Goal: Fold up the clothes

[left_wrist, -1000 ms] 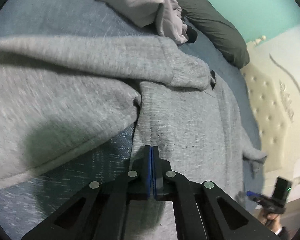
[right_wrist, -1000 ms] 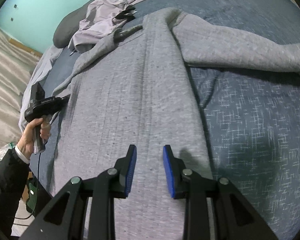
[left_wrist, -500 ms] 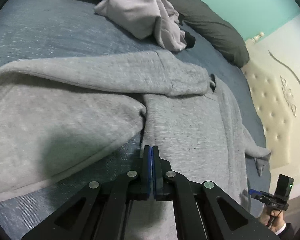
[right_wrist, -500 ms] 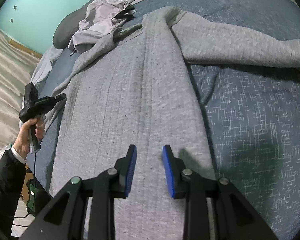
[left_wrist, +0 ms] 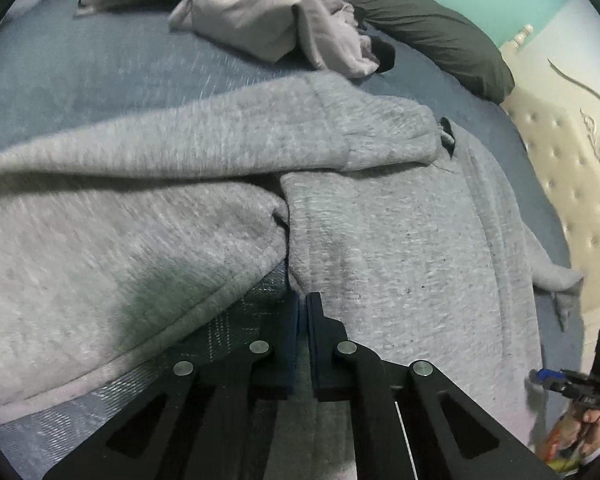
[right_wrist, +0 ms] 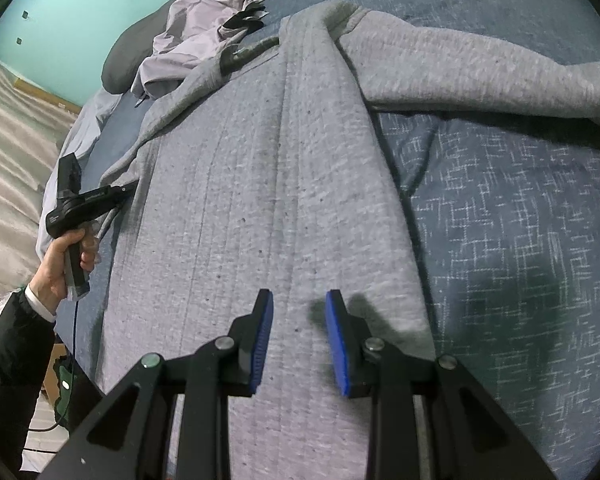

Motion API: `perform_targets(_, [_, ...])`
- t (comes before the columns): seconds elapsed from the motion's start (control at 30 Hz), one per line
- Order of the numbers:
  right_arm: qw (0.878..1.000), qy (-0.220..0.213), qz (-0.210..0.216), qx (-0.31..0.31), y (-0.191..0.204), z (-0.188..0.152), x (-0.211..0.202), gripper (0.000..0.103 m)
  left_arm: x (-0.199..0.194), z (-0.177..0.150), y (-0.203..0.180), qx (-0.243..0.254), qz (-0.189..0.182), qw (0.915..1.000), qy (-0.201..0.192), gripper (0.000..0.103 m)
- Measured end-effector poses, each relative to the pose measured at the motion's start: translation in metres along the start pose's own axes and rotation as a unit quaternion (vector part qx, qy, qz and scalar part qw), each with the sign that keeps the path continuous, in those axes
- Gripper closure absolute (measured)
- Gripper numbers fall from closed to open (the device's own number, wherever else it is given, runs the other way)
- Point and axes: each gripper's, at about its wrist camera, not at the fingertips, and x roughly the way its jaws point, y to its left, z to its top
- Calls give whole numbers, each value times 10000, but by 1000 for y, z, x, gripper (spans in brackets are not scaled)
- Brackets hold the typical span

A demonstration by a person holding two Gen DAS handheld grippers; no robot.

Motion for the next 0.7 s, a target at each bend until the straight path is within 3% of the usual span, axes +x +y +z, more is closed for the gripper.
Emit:
perform_targets(0.27, [9999,-38,-117,11,-7,1,-1,76,-29,-2,15,-112,362,9987,-352,99])
perform_targets(0.47, [9997,-81,-209,48,-14,2,-2,76,-1,-2,29,-276,367,9989,-48,99])
perform_targets(0.57, [9986,-333,-285,283,-32,9,-14,76,-10,-3,34,-399,166,9989,-162,96])
perform_targets(0.7, [9946,-717,-464,589,-61,23,-37,71,-25,-12,30,-189,317,9990,-237,92])
